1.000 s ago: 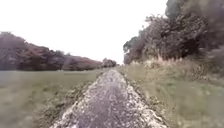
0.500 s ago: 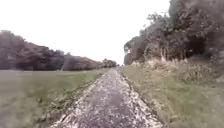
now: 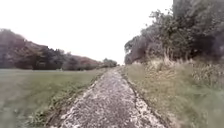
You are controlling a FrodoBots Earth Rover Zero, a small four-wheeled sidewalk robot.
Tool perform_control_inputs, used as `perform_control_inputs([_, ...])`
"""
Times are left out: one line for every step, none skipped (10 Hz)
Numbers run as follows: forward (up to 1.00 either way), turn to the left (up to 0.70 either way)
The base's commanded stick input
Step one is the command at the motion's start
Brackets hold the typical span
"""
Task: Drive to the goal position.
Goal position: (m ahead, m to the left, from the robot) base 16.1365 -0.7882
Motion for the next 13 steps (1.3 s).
perform_control_inputs([0.99,0.00])
perform_control_inputs([0.99,0.00])
perform_control_inputs([0.99,0.00])
perform_control_inputs([0.99,0.00])
perform_control_inputs([0.99,0.00])
perform_control_inputs([0.99,0.00])
perform_control_inputs([0.99,0.00])
perform_control_inputs([0.99,0.00])
perform_control_inputs([0.99,0.00])
perform_control_inputs([0.99,0.00])
perform_control_inputs([0.99,0.00])
perform_control_inputs([0.99,-0.22])
perform_control_inputs([0.99,-0.33])
